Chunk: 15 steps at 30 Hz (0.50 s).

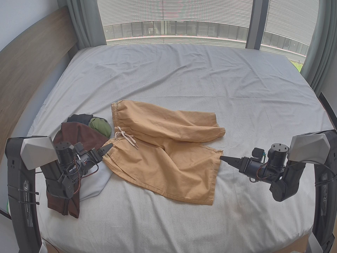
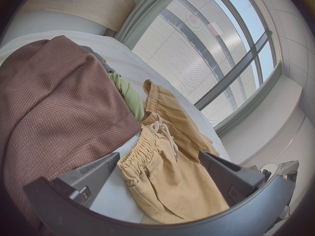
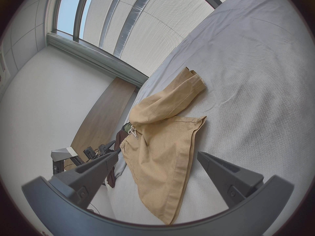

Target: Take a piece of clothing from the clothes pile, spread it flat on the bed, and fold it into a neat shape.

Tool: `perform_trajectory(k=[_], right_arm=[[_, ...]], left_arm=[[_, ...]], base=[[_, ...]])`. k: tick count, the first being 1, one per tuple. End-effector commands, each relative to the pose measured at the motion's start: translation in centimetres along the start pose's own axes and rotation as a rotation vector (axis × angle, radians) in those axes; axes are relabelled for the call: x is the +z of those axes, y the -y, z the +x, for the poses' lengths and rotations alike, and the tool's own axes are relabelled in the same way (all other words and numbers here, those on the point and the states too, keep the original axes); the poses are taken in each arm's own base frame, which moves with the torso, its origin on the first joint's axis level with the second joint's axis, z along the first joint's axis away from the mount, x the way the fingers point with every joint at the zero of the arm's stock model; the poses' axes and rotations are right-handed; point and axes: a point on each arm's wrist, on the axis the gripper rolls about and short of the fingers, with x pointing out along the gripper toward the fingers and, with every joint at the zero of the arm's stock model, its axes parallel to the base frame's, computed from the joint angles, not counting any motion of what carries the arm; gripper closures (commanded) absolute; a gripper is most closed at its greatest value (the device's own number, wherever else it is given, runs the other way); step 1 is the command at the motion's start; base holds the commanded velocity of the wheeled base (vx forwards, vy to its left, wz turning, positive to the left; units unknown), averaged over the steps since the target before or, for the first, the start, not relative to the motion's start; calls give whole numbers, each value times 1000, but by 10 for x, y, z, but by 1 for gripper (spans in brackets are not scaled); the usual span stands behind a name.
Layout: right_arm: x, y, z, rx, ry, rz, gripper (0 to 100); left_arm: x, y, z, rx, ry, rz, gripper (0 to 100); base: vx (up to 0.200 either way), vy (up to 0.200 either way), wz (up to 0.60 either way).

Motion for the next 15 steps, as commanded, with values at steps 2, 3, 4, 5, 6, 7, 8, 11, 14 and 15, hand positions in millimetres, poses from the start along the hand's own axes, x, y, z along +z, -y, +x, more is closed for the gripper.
perform_trajectory(k=[2, 3, 4, 5, 6, 7, 8, 11, 14, 15], right_arm=[[-3, 1, -1, -6, -9, -9, 0], [-3, 2, -1, -7, -10, -11, 0], [-6, 2, -2, -10, -18, -9, 0], [-8, 2, -3, -14, -24, -8, 0], [-12, 1, -5, -18, -37, -14, 0], [-14, 1, -5, -19, -46, -18, 0], [-21, -1, -7, -25, -70, -26, 0], [-38, -4, -12, -37, -133, -42, 0], [-56, -8, -14, -41, -197, -40, 0], [-62, -10, -14, -40, -220, -37, 0]], left_arm=[[-1, -4, 5, -1, 3, 1, 100], [-2, -6, 6, 1, 2, 0, 100], [-2, -7, 7, 1, 5, 1, 100], [-3, -8, 7, 3, 4, 0, 100], [-3, -10, 7, 5, 5, -1, 100], [-3, -10, 8, 4, 6, 0, 100], [-4, -10, 8, 2, 6, 0, 100], [-4, -10, 7, 0, 9, 0, 100], [-4, -7, 6, -8, 13, 5, 100], [-4, -7, 6, -11, 18, 8, 100]], base=[[0, 0, 0], [0, 0, 0], [0, 0, 0], [0, 0, 0], [0, 0, 0], [0, 0, 0], [0, 0, 0], [0, 0, 0], [0, 0, 0], [0, 0, 0]])
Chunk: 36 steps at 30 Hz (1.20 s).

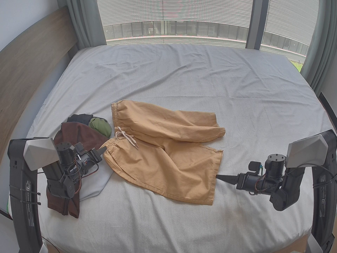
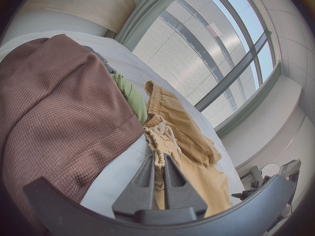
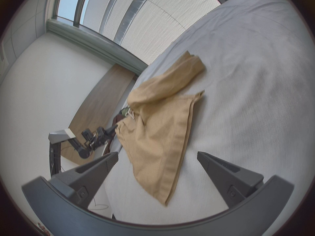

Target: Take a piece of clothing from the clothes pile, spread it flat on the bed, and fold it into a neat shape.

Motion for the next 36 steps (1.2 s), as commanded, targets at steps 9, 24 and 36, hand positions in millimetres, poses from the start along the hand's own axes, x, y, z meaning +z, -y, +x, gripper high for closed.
perform_trajectory(k=[9, 24, 36], right_arm=[[-54, -13, 12, 16, -191, 0, 0], [-51, -13, 22, -4, -243, 32, 0], [-45, -11, 34, -15, -242, 29, 0]], left_arm=[[-2, 5, -2, -20, 13, 12, 100], [0, 9, -1, -20, 24, 19, 100], [0, 9, -1, -20, 26, 20, 100]], base=[[0, 0, 0], [0, 0, 0], [0, 0, 0]])
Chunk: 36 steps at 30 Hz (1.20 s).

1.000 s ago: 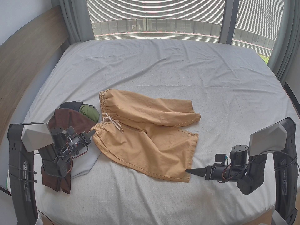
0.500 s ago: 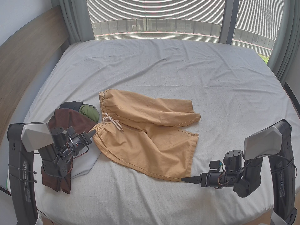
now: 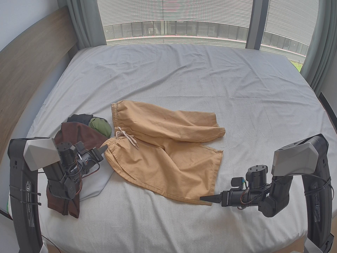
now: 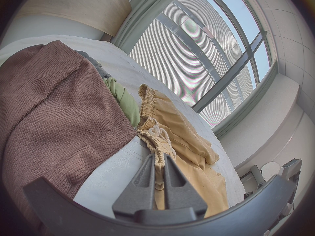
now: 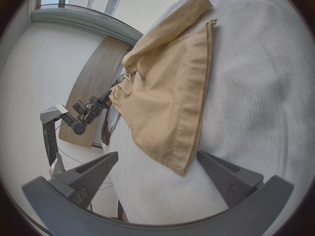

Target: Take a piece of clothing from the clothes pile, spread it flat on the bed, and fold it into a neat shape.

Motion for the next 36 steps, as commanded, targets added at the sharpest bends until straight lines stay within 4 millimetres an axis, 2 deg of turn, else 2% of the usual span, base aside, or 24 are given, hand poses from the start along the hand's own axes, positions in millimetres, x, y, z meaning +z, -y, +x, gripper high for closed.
perform_trajectory(k=[1, 10, 11, 27, 30, 33, 34, 36], right_arm=[[3, 0, 3, 4, 11, -10, 0], [4, 0, 3, 5, 12, -11, 0], [4, 0, 3, 5, 12, -11, 100], [1, 0, 0, -1, 3, 0, 100], [0, 3, -6, -14, 5, 14, 100], [6, 3, -14, -23, 32, 16, 100], [11, 3, -25, -34, 56, 19, 100], [13, 1, -28, -35, 65, 17, 100]], left_arm=[[0, -1, -1, 3, 0, -2, 100], [0, 0, 0, 1, 0, 1, 100], [0, 0, 0, 0, 1, 1, 100], [0, -2, -3, 9, -3, 0, 100], [1, 0, -5, 7, -4, -8, 100], [6, 7, -9, -6, -8, -12, 100], [5, 12, -15, -11, -27, -19, 100], [4, 16, -17, -19, -36, -21, 100]], base=[[0, 0, 0], [0, 0, 0], [0, 0, 0], [0, 0, 0], [0, 0, 0], [0, 0, 0], [0, 0, 0], [0, 0, 0]])
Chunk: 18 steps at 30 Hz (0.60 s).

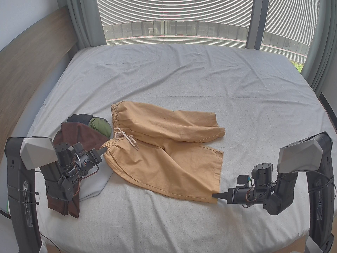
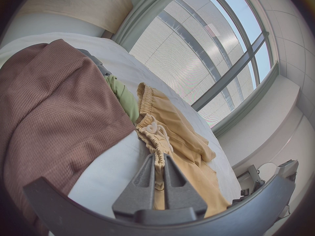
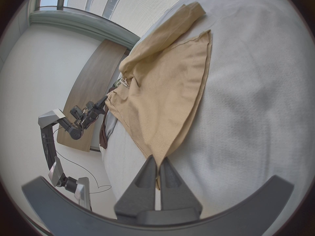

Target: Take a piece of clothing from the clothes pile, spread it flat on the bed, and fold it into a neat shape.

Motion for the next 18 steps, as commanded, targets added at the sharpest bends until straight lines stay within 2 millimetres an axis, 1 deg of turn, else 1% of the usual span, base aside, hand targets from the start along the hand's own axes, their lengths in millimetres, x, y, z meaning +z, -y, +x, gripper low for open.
perform_trajectory(k=[1, 3, 4, 5, 7, 8, 9, 13, 17, 18], right_arm=[[13, -5, -23, -13, 58, -1, 100], [15, -7, -29, -16, 65, 0, 100], [15, -7, -29, -16, 65, 0, 100], [16, -10, -35, -22, 65, 7, 100], [17, -14, -40, -27, 59, 13, 100], [17, -14, -40, -27, 59, 13, 100], [19, -17, -43, -31, 55, 17, 100], [22, -23, -49, -37, 44, 27, 100], [19, -25, -51, -49, 13, 47, 100], [19, -25, -51, -49, 12, 47, 100]], left_arm=[[2, 18, -11, -34, -32, -6, 100], [0, 23, -17, -31, -49, -12, 100], [0, 23, -17, -31, -49, -12, 100], [-5, 28, -23, -32, -78, -20, 100], [-9, 31, -30, -21, -102, -30, 100], [-9, 31, -30, -21, -102, -30, 100], [-14, 35, -37, -14, -127, -36, 100], [-22, 41, -49, 1, -171, -39, 100], [-30, 43, -62, 20, -210, -19, 100], [-30, 43, -63, 21, -211, -17, 100]], base=[[0, 0, 0], [0, 0, 0], [0, 0, 0], [0, 0, 0], [0, 0, 0], [0, 0, 0], [0, 0, 0], [0, 0, 0], [0, 0, 0], [0, 0, 0]])
